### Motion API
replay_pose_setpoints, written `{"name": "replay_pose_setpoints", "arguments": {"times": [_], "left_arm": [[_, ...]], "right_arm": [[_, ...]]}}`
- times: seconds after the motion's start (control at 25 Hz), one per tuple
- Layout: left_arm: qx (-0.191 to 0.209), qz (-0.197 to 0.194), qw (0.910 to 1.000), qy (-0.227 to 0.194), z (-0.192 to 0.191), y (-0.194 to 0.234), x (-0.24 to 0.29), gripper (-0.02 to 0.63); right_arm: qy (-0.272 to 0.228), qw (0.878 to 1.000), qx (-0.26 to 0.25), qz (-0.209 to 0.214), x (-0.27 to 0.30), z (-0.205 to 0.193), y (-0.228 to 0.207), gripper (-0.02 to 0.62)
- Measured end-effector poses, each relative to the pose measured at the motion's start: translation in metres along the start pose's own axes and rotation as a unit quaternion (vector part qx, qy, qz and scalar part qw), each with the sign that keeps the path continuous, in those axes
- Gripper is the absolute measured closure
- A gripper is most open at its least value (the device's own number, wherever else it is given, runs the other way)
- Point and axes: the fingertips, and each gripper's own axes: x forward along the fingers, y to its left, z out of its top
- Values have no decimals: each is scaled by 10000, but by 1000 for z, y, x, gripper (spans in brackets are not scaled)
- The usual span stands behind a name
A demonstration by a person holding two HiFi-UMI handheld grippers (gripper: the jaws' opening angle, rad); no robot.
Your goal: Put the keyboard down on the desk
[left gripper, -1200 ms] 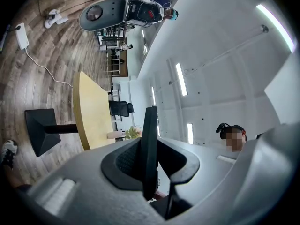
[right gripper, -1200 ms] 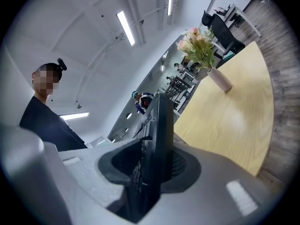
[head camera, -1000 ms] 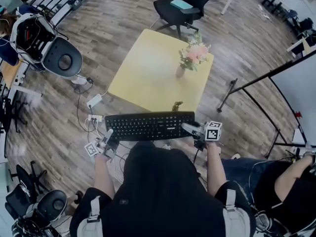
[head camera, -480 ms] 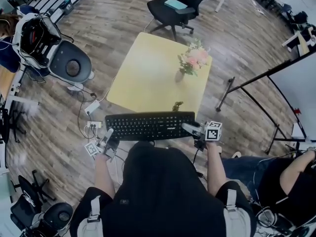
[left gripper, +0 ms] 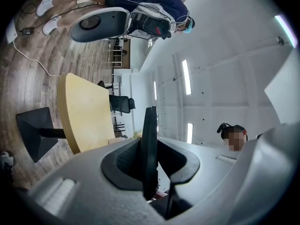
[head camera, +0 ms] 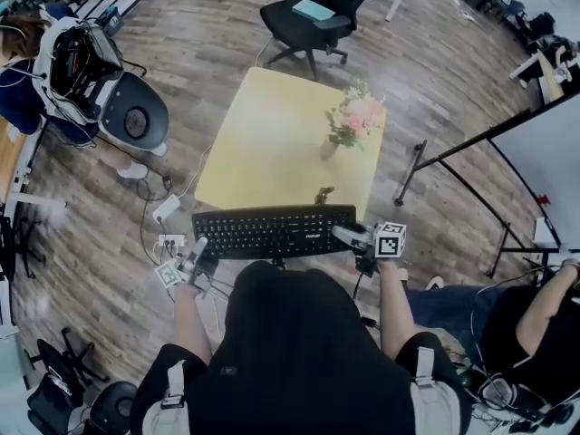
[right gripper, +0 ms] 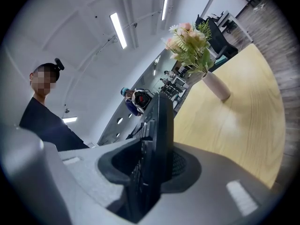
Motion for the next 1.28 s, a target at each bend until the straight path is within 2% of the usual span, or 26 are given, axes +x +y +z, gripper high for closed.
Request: {"name": "replay_pose_setpoints", "arguments": {"times": [0.52, 0.76, 1.04, 1.28], "left_arm": [[-247, 35, 9997, 3, 24, 25, 8, 515], [-272, 13, 9995, 131, 34, 40, 12, 515], [-371, 274, 9986, 251, 41, 52, 27, 517], [-250, 435, 9978, 438, 39, 57, 36, 515]], "right_arm": [[-58, 9997, 67, -246, 18, 8, -14, 462], [-139, 9990, 87, -416, 24, 7, -23, 460], [-171, 9978, 250, -593, 24, 11, -40, 454], [-113, 9974, 378, -603, 21, 11, -49, 448]]}}
